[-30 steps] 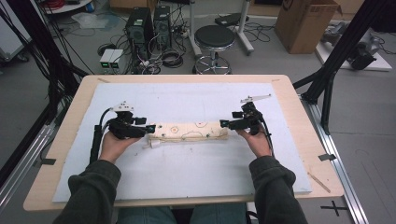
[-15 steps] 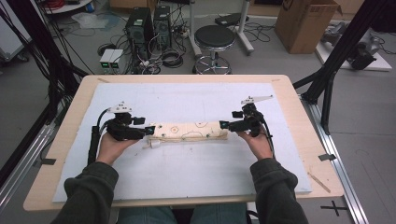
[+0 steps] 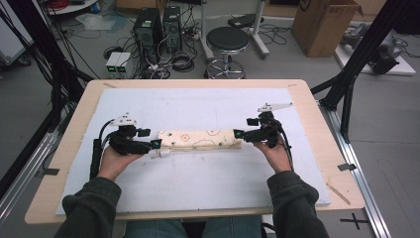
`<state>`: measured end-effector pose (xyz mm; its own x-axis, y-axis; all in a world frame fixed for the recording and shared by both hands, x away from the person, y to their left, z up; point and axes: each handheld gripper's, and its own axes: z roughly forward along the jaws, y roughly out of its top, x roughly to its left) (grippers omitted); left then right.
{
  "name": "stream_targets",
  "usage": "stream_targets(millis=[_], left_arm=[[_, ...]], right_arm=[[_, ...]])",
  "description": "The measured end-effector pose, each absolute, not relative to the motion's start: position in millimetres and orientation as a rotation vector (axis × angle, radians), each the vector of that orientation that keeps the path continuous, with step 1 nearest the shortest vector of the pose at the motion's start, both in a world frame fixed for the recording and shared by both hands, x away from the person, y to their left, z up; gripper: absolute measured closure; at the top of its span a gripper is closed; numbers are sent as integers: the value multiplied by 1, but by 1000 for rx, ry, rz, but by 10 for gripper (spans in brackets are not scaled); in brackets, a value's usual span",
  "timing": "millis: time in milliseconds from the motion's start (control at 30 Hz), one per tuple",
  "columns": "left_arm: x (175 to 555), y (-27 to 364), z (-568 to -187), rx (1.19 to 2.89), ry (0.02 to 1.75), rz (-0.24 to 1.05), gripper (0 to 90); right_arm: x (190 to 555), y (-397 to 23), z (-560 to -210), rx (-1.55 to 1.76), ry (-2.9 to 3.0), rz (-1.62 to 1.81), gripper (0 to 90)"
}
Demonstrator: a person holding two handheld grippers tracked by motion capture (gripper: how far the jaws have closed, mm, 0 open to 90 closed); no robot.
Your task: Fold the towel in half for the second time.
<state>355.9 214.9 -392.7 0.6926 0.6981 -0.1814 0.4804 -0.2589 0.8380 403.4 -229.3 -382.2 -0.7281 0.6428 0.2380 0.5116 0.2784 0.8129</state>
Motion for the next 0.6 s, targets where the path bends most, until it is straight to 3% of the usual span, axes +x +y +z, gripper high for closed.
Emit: stream_targets(millis=[600], left_arm=[[334,223,-391,1930,894,324,284]], right_arm=[[387,-235,-382,1045,2399,1423,123]])
